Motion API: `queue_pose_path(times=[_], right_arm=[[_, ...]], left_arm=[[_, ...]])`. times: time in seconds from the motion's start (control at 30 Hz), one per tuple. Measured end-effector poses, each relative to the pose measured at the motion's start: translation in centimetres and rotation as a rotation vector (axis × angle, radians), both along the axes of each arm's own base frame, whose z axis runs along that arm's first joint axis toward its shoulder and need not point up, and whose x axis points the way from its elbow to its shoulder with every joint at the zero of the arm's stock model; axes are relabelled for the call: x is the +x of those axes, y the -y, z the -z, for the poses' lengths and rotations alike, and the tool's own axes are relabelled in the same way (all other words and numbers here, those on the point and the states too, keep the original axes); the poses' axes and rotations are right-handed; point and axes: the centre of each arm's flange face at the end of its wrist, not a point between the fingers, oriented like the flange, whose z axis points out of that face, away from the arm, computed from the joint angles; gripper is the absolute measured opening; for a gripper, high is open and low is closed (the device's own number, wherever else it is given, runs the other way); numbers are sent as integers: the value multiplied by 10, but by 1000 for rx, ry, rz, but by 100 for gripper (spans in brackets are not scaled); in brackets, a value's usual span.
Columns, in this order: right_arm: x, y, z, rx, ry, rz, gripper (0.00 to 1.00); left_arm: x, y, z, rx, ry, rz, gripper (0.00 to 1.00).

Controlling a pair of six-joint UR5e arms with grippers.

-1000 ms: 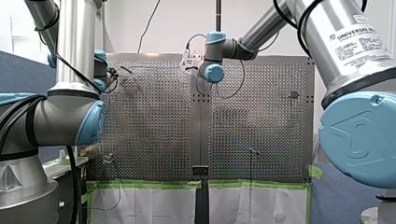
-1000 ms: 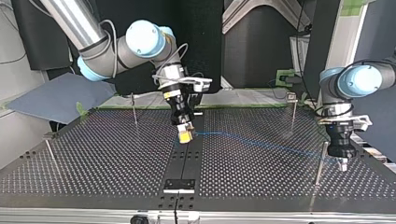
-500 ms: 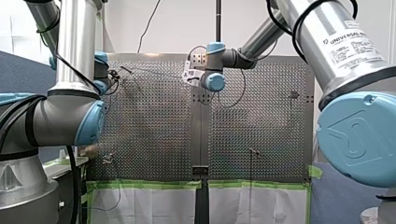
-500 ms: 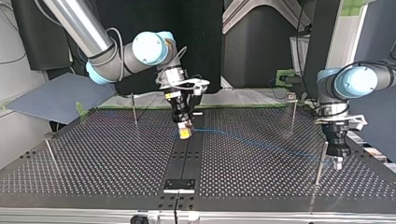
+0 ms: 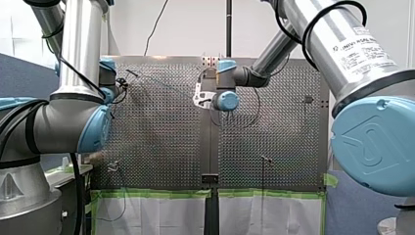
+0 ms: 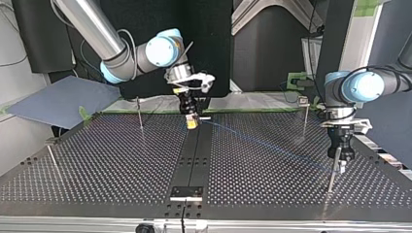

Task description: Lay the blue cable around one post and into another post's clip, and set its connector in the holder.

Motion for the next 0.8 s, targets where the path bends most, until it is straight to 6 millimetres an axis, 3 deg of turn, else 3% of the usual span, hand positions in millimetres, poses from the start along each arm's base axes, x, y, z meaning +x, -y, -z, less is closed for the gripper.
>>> queue_pose_path(times=[0.8], right_arm=[[-45, -22, 73, 3, -25, 121, 0]], left_arm=[[0, 10, 1, -4, -5, 18, 1]])
